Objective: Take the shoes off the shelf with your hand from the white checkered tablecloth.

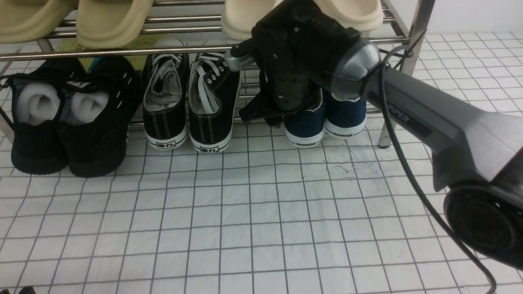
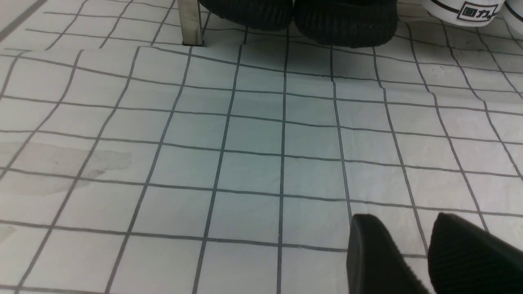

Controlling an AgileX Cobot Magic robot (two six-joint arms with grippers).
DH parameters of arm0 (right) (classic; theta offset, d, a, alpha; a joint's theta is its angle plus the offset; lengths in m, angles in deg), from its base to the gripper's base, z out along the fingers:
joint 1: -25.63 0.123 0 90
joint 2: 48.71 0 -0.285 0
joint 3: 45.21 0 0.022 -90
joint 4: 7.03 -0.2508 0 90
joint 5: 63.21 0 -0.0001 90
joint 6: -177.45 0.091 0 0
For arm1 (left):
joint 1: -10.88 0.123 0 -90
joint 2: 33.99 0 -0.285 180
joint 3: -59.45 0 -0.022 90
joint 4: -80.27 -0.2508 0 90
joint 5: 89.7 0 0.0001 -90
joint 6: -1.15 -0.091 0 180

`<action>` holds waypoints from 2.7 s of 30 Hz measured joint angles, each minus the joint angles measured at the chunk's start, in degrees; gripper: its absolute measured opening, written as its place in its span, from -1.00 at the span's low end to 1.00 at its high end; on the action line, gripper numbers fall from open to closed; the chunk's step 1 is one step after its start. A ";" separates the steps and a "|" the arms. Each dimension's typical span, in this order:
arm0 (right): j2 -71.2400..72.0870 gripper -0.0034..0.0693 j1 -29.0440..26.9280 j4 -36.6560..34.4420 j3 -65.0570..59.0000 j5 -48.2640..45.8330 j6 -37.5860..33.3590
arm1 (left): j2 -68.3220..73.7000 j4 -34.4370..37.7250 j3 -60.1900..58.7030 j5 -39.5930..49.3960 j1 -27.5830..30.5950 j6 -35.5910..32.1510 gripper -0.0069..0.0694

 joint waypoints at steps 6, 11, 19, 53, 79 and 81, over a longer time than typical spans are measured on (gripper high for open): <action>1.77 -0.83 0.44 -5.51 -0.37 -0.20 -0.48 | 0.00 0.00 0.00 0.00 0.00 0.00 -0.19; 8.69 -0.83 3.32 -12.63 -3.00 -1.13 -0.48 | 0.00 0.00 0.00 0.00 0.00 0.00 -0.19; 25.58 -0.83 9.22 -13.92 -24.32 -0.75 0.90 | 0.00 0.00 0.00 0.00 0.00 0.00 -0.19; 24.12 -0.30 16.54 -4.93 -46.93 15.44 19.70 | 0.00 0.00 0.00 0.00 0.00 0.00 -0.19; 24.43 0.21 -5.69 -0.06 -30.97 15.75 10.67 | 0.00 0.00 0.00 0.00 0.00 0.00 -0.19; 23.15 0.40 -6.17 0.47 -30.97 18.46 10.67 | 0.00 0.00 0.00 0.00 0.00 0.00 -0.19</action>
